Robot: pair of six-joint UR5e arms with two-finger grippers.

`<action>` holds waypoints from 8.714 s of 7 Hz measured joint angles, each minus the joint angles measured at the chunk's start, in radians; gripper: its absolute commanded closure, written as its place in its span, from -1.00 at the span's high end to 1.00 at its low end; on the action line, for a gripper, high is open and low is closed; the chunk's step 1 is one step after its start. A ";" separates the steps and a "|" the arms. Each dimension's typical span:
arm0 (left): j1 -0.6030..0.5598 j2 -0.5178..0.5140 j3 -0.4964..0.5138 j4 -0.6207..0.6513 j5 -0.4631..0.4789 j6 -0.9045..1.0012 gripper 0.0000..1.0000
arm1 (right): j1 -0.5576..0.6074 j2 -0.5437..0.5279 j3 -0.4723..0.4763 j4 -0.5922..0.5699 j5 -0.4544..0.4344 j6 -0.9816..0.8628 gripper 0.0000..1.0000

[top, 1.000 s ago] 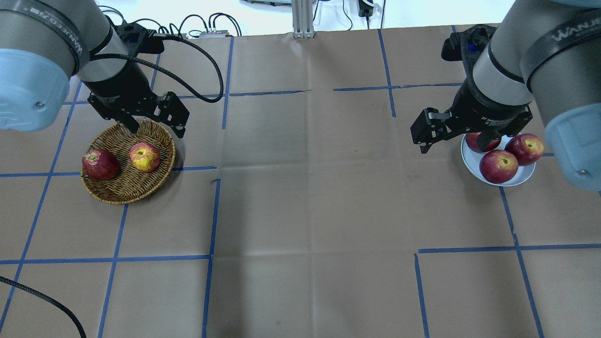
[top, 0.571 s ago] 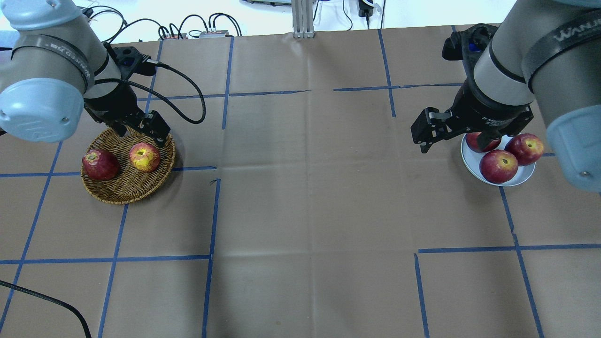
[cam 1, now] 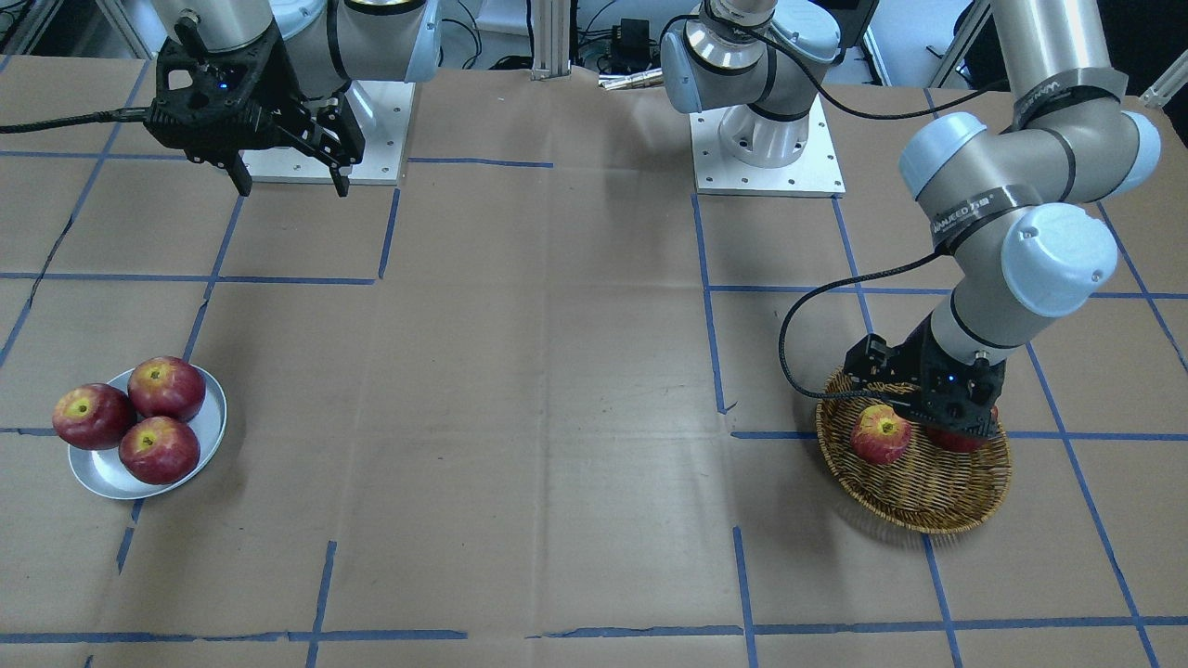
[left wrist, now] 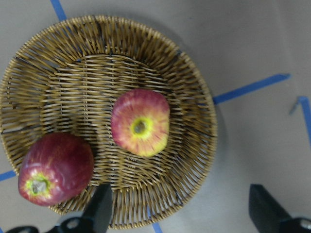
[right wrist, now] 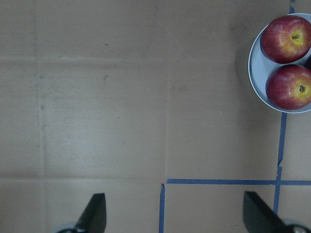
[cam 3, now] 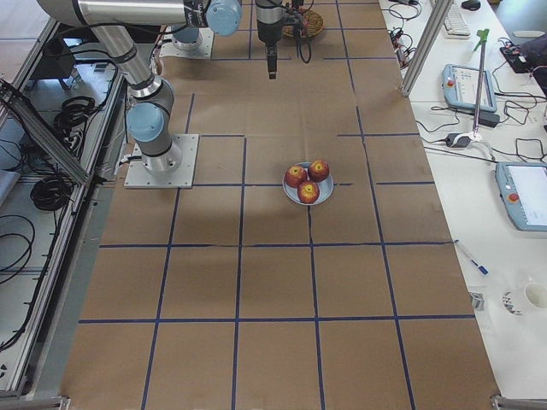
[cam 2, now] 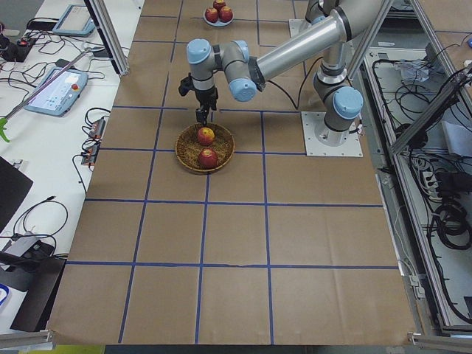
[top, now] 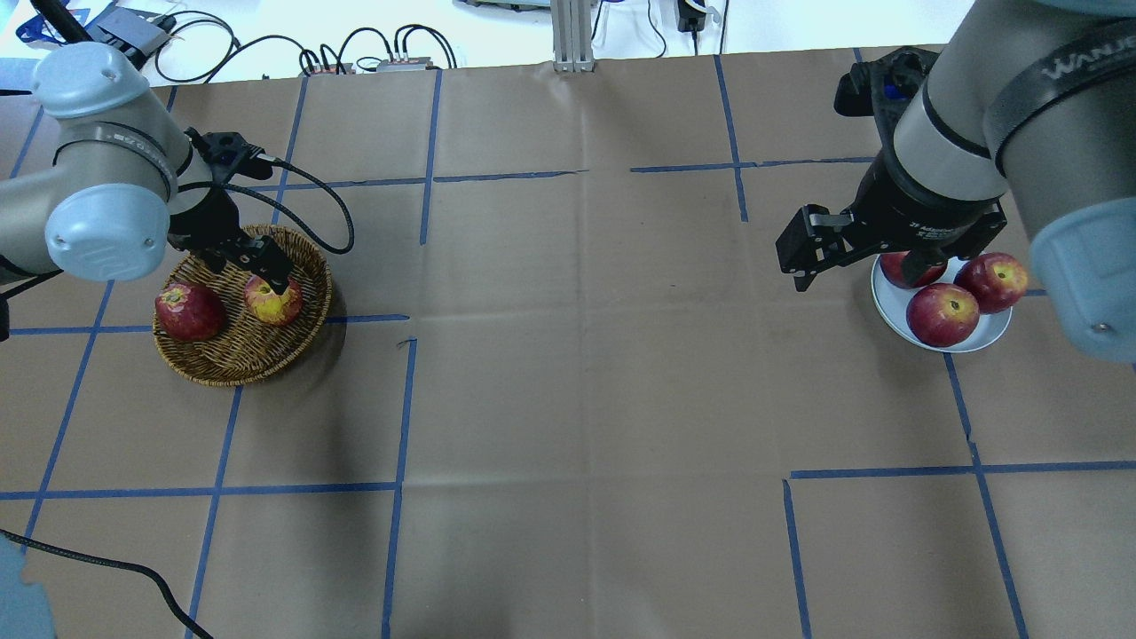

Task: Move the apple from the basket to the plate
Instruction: 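Lower the left gripper and grasp the yellow-red apple in the basket, then lift the apple with the left gripper and carry it toward the table center, then release the apple on the table and raise the left gripper back, then reach the right gripper to the apple on the table and grasp it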

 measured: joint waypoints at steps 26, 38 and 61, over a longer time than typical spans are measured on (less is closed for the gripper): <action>-0.686 -0.318 0.244 0.068 -0.020 -0.945 0.15 | 0.000 0.003 0.004 -0.004 0.000 -0.014 1.00; -0.502 0.069 0.241 -0.291 -0.044 -0.702 0.98 | 0.000 0.003 0.004 -0.004 0.000 -0.012 1.00; -0.324 0.319 0.134 -0.444 -0.048 -0.614 0.98 | 0.402 0.744 -0.124 -0.702 -0.081 0.427 -0.37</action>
